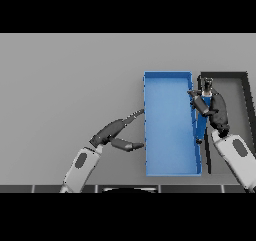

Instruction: Pick up the blue pipe and place it into the blue bin.

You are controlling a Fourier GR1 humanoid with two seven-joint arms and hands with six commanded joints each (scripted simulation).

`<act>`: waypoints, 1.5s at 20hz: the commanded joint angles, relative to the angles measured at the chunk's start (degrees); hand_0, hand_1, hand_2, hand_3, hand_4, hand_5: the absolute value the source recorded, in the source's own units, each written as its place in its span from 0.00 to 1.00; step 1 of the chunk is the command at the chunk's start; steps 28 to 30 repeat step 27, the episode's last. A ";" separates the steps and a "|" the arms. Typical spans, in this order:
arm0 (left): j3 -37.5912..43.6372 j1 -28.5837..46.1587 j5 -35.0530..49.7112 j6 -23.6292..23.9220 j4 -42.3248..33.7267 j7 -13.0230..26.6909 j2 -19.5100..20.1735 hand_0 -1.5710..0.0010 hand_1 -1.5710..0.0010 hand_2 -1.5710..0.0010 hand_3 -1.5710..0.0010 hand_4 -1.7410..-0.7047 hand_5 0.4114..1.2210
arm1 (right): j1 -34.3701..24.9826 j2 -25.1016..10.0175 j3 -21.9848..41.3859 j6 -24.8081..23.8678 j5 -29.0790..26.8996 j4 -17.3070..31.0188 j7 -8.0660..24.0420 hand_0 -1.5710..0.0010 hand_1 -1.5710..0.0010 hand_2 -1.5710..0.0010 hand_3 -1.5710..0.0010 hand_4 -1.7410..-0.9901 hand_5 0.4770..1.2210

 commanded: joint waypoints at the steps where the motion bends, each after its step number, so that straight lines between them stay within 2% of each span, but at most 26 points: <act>1: 0.14 -0.45 -0.01 0.39 0.08 -0.10 -0.39 1.00 1.00 1.00 1.00 0.83 0.01 | -0.71 -0.99 1.70 -0.57 -0.48 1.09 1.74 0.40 0.46 0.45 0.68 0.32 1.00; 3: 0.50 0.11 0.25 0.24 0.18 -0.31 0.15 1.00 1.00 1.00 1.00 0.83 0.02 | -2.39 -3.46 5.03 1.56 -2.20 2.02 2.16 0.62 0.65 0.65 0.79 0.54 1.00; 4: 0.49 -0.12 0.52 0.01 0.22 0.28 -0.03 1.00 1.00 1.00 1.00 0.83 0.02 | -3.59 -4.41 7.25 2.31 -2.30 2.45 2.13 0.69 0.72 0.72 0.84 0.62 0.95; 7: 0.41 0.16 0.53 0.14 0.21 0.19 -0.12 1.00 1.00 1.00 1.00 0.83 0.02 | -5.29 -10.53 15.60 4.44 -7.84 4.90 3.64 0.84 0.86 0.86 0.92 0.80 0.74; 9: 0.05 0.40 0.41 0.13 -0.18 0.38 -0.28 1.00 1.00 1.00 1.00 0.83 0.02 | -9.79 -14.77 23.80 3.76 -13.58 6.51 3.72 0.90 0.91 0.91 0.95 0.88 0.61; 11: 0.09 0.47 0.42 0.20 -0.90 0.16 -0.04 1.00 1.00 1.00 1.00 0.83 0.02 | -13.92 -17.22 29.82 3.82 -17.78 7.24 3.73 0.94 0.94 0.94 0.97 0.89 0.53; 12: -0.14 0.45 0.17 0.47 -0.94 0.57 -0.38 1.00 1.00 1.00 1.00 0.83 0.02 | -15.63 -17.35 32.01 2.70 -19.08 6.87 3.73 0.95 0.95 0.95 0.97 0.90 0.50; 14: -0.43 1.40 0.09 0.36 -1.53 0.02 -0.02 1.00 1.00 1.00 1.00 0.83 0.02 | -18.67 -18.71 35.79 3.61 -19.72 7.65 3.73 0.97 0.97 0.97 0.98 0.92 0.42; 18: -0.60 1.29 -0.37 0.56 -0.97 0.11 -0.16 1.00 1.00 1.00 1.00 0.82 0.02 | -20.26 -18.69 37.62 2.80 -20.48 8.19 3.72 0.99 0.99 0.99 0.99 0.94 0.29; 21: 0.30 0.83 -0.21 0.51 -0.19 -0.64 0.49 1.00 1.00 1.00 1.00 0.82 0.02 | -21.27 -18.98 39.19 2.34 -20.58 8.15 3.72 0.99 0.99 0.99 1.00 0.96 0.25; 30: 0.56 0.64 -0.30 0.39 0.66 -1.71 0.84 1.00 1.00 1.00 1.00 0.83 0.02 | -22.57 -19.11 40.12 2.53 -21.75 7.87 3.69 1.00 1.00 1.00 1.00 0.96 0.22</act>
